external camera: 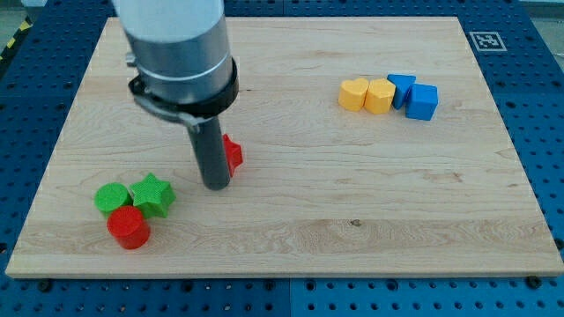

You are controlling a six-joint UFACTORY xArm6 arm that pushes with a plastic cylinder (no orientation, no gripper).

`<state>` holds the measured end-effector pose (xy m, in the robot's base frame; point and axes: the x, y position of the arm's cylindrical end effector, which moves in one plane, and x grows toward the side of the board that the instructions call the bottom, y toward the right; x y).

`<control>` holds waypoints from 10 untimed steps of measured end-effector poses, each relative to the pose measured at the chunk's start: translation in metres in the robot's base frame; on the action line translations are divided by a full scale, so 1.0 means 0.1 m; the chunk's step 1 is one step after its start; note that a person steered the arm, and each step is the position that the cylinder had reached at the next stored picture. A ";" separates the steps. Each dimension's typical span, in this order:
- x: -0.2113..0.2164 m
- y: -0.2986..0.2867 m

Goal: Move the red star towards the top left

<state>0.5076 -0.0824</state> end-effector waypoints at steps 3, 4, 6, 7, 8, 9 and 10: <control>-0.93 0.43; -1.16 0.33; -1.04 0.14; -0.94 0.02; -1.42 -0.21; -1.68 -0.55; -1.80 -0.86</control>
<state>0.3279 -0.1686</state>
